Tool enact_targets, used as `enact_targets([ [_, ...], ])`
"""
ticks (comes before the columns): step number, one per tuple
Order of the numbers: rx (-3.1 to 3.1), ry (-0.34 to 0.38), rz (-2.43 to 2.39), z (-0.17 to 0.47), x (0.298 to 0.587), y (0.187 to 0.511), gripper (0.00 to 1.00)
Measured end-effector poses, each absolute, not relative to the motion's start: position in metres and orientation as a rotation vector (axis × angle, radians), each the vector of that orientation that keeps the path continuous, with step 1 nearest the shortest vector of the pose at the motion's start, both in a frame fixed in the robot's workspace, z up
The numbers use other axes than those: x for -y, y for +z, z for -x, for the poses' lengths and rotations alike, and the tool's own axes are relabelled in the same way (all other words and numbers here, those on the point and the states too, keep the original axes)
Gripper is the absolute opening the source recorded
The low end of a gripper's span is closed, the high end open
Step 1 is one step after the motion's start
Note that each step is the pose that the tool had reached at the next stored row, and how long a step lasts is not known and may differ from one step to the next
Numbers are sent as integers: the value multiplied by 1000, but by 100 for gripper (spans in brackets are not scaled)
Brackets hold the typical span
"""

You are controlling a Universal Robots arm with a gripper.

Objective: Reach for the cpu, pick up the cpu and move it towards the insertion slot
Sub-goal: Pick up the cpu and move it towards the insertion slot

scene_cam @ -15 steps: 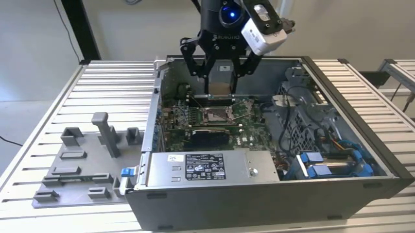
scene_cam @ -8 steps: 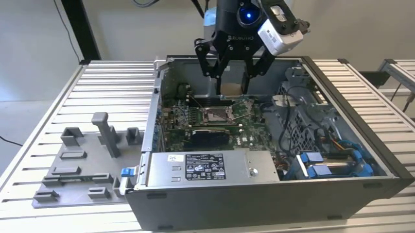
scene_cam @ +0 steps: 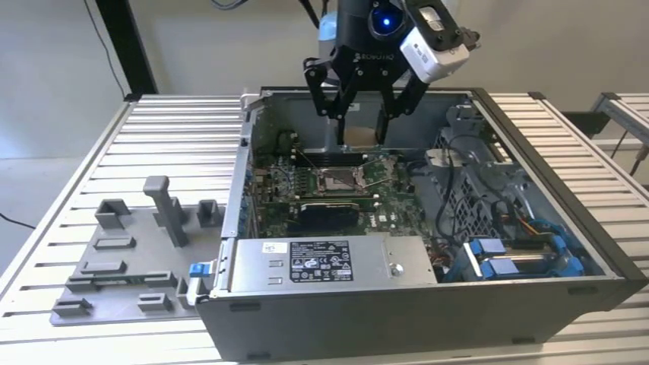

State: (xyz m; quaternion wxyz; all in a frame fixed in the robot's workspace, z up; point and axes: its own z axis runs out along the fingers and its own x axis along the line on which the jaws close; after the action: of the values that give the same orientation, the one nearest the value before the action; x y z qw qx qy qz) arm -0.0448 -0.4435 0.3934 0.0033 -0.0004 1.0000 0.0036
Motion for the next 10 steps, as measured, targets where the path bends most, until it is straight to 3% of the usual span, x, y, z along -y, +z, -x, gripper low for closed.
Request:
enact_targets([
  [10,-3131,11,1,48,400,379,0],
])
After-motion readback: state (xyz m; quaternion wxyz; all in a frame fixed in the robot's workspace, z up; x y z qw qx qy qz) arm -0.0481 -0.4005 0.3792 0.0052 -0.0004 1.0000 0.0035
